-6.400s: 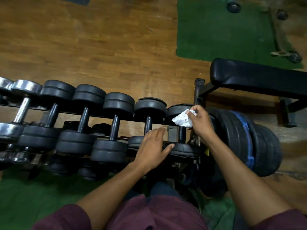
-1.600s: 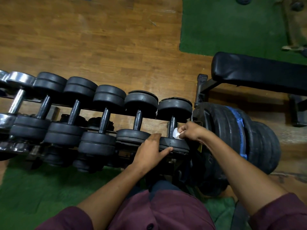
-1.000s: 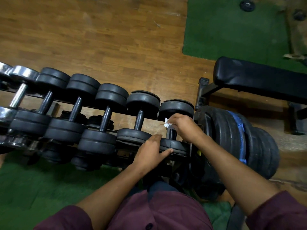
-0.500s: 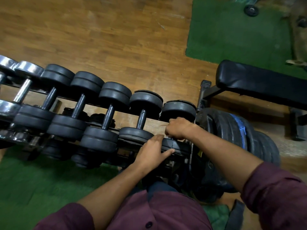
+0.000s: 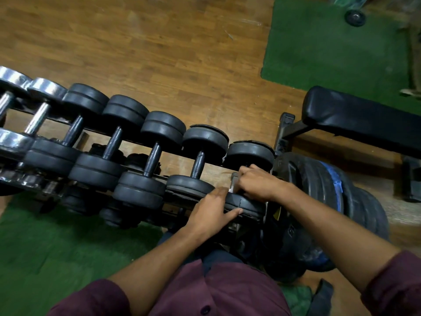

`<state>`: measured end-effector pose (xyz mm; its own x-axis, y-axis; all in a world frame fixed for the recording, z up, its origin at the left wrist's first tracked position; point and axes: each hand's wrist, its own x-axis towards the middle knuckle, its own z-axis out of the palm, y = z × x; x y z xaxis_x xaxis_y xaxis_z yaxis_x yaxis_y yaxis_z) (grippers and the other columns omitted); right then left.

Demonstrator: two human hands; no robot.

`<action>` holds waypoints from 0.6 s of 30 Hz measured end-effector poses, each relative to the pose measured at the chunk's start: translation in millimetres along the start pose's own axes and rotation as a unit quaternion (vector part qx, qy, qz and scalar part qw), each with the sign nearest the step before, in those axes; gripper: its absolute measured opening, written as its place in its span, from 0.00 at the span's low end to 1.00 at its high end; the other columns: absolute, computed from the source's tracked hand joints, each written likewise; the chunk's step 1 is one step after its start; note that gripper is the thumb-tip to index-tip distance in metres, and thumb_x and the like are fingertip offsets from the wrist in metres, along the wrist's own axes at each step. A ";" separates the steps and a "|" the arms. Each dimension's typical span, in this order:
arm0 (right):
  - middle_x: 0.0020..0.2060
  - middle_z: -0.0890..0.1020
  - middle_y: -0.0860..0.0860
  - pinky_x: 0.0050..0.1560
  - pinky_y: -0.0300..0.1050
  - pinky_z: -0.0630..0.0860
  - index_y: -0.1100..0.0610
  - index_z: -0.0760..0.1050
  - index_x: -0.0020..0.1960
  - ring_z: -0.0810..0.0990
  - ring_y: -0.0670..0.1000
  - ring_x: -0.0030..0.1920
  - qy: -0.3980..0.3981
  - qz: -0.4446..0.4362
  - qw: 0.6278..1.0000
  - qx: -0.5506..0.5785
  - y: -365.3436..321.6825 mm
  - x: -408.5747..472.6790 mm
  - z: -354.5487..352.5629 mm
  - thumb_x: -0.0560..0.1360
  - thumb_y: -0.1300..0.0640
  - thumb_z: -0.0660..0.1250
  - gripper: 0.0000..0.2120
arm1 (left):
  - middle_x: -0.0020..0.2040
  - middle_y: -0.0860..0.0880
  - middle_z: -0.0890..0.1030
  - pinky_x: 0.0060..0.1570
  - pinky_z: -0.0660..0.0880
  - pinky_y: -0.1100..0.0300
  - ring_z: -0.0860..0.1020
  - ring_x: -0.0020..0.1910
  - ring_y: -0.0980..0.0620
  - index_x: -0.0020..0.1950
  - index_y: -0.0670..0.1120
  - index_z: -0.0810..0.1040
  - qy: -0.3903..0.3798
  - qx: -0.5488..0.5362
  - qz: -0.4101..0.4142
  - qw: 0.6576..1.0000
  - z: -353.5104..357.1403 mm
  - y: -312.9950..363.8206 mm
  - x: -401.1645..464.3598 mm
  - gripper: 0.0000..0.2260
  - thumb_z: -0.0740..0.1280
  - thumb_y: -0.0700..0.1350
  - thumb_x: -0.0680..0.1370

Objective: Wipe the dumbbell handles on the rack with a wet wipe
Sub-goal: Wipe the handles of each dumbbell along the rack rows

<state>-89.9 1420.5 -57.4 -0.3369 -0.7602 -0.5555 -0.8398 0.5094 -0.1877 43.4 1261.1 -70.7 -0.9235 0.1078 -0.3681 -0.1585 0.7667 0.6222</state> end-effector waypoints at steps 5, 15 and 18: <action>0.50 0.81 0.40 0.49 0.46 0.68 0.43 0.79 0.51 0.74 0.47 0.53 0.082 0.031 0.991 0.097 4.1 -24.5 20.0 0.73 0.55 0.66 0.11 | 0.62 0.52 0.78 0.53 0.80 0.48 0.79 0.57 0.48 0.67 0.52 0.72 -0.003 0.004 -0.003 1.000 0.0 -0.8 1.4 0.28 0.66 0.69 0.75; 0.40 0.83 0.45 0.49 0.47 0.75 0.52 0.80 0.42 0.80 0.48 0.46 0.110 0.303 0.861 0.393 3.3 -28.5 49.0 0.73 0.58 0.70 0.02 | 0.62 0.51 0.78 0.53 0.80 0.49 0.79 0.58 0.48 0.67 0.50 0.72 0.002 0.009 0.005 1.000 -1.9 0.0 1.7 0.28 0.67 0.67 0.76; 0.39 0.82 0.52 0.44 0.46 0.71 0.57 0.78 0.39 0.78 0.51 0.43 0.059 0.351 0.821 0.446 6.4 -19.7 61.7 0.72 0.62 0.68 0.03 | 0.62 0.51 0.79 0.53 0.80 0.49 0.79 0.58 0.48 0.67 0.50 0.72 0.003 0.011 0.008 1.000 -2.9 -0.1 1.0 0.28 0.68 0.67 0.76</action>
<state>-62.4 1463.6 -97.6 -0.6884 -0.1605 -0.7073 0.2062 0.8917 -0.4030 41.6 1259.3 -69.2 -0.9280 0.1165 -0.3539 -0.1360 0.7783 0.6129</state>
